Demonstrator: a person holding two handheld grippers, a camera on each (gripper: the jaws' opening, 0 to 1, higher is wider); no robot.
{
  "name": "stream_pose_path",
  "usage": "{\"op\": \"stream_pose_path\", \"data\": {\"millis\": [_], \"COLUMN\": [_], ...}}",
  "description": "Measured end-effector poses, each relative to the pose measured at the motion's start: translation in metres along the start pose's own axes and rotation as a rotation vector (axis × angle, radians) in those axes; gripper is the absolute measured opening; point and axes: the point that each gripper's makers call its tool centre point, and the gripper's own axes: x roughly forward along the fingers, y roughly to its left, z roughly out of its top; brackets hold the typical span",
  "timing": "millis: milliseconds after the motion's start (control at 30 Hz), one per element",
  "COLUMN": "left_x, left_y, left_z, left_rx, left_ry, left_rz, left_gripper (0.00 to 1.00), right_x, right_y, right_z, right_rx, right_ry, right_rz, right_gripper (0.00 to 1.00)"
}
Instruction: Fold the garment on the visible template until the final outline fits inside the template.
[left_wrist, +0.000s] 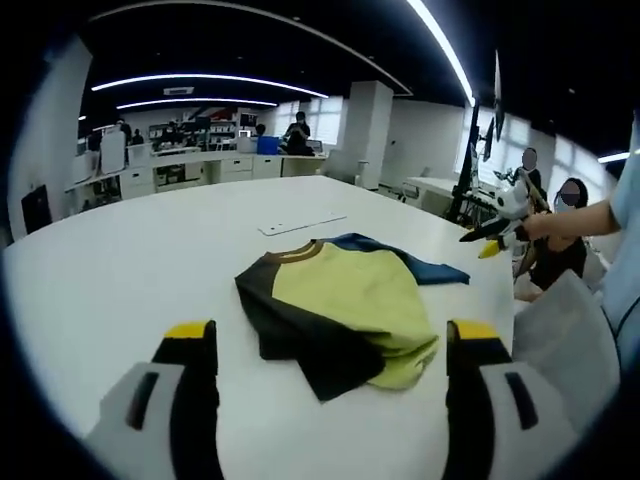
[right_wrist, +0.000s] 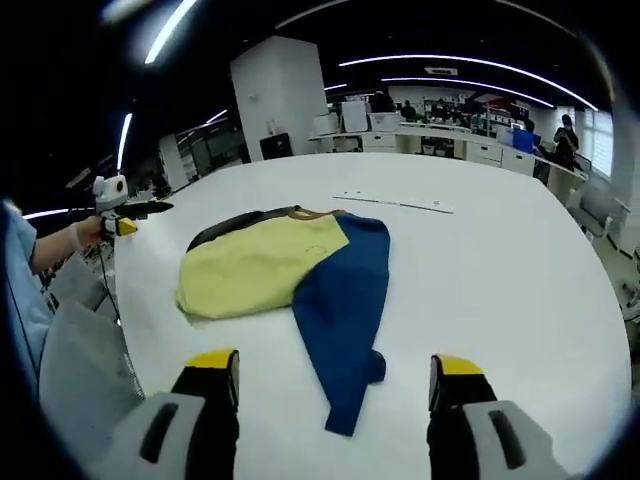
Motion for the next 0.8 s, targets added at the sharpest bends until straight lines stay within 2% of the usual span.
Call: {"op": "stream_pose_path", "data": {"millis": [100,300,433,633,800], "left_x": [0.0,-0.001,-0.003,-0.005,-0.007], "left_y": [0.0,0.0,-0.001,-0.005,-0.005], "left_z": [-0.003,-0.008,-0.011,-0.015,-0.019], "left_rx": [-0.007,-0.026,-0.036,-0.045,-0.057], "left_ry": [0.003,0.008,0.009,0.013,0.014], "left_rz": [0.0,0.0,0.002,-0.003,0.001], "left_gripper": [0.92,0.91,0.9,0.89,0.89], "right_x": [0.0,0.003,0.006,0.01,0.012], "right_y": [-0.001,-0.002,-0.005,-0.014,-0.017], "right_z": [-0.013,-0.034,-0.045,-0.052,-0.062], "right_rx": [-0.01,-0.006,-0.03,-0.029,-0.06], "right_ry": [0.033,0.054,0.084,0.086,0.118], "right_rz": [-0.006,-0.017,-0.028,-0.038,-0.041], "right_gripper": [0.68,0.52,0.47,0.33,0.23]}}
